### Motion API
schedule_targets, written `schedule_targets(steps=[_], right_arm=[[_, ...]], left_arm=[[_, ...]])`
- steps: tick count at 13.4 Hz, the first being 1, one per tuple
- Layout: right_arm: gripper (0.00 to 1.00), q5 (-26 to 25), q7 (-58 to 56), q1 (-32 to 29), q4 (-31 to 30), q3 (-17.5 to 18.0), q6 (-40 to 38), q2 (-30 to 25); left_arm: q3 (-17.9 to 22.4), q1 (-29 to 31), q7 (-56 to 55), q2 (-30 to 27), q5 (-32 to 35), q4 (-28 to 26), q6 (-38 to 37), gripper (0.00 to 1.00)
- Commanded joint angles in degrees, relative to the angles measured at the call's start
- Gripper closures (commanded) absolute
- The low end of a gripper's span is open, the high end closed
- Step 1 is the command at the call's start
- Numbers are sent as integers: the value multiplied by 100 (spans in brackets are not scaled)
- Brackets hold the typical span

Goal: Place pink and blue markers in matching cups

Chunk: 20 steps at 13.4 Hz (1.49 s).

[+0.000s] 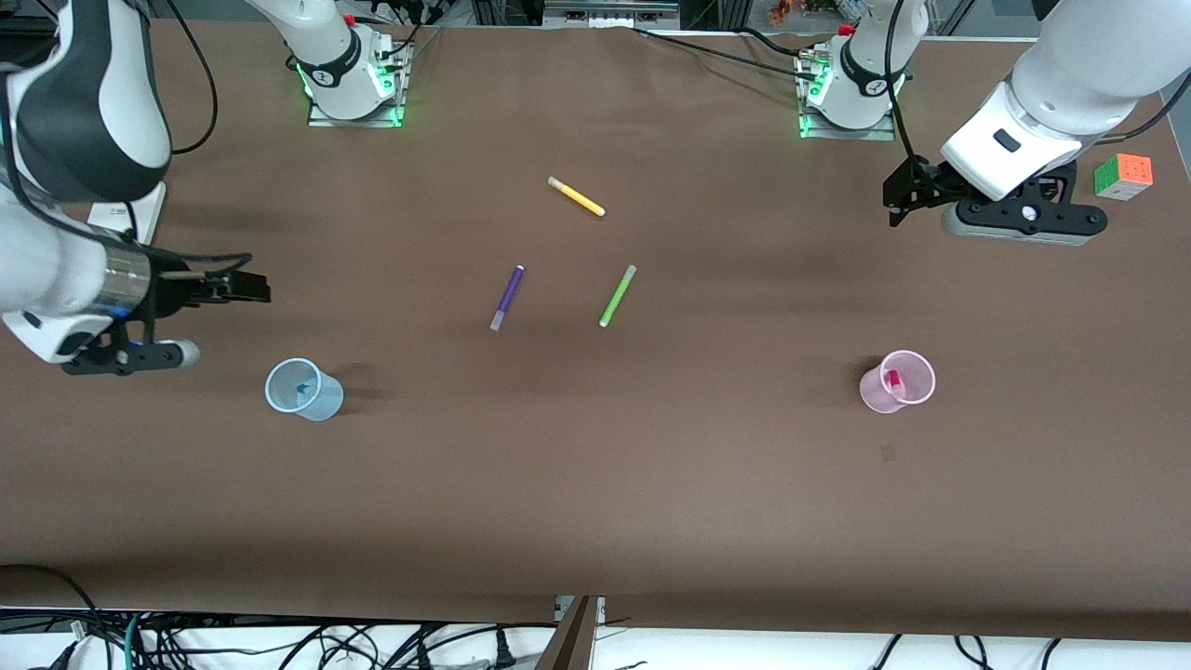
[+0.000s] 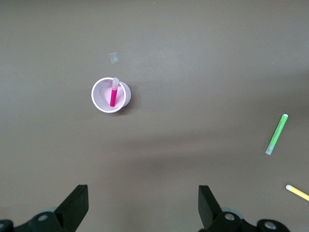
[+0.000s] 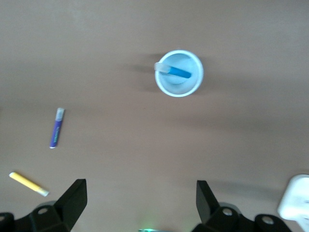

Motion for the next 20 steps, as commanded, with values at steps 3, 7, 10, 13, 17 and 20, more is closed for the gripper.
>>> schedule_targets(steps=[3,7,10,13,17,20], right_arm=[[0,-270,62,-297,-657,50,65,-1061],[0,-244,53,-491,-1501,50,136,-1783],[0,-288,44,-491,-1398,32,93,-1740],[0,-331,44,-491,-1309,32,101,-1626],[0,-455,52,-491,-1301,32,136,-1608],[0,-446,61,-491,-1301,32,145,-1608]], left_arm=[[-31,17,-167,131,66,144,-356,0],[-31,18,-106,132,66,153,-347,0],[-22,26,-88,123,58,153,-338,0],[-22,18,-97,79,66,136,-338,0],[871,-1059,-106,52,128,135,-382,0],[2320,-2492,-97,52,128,144,-408,0]])
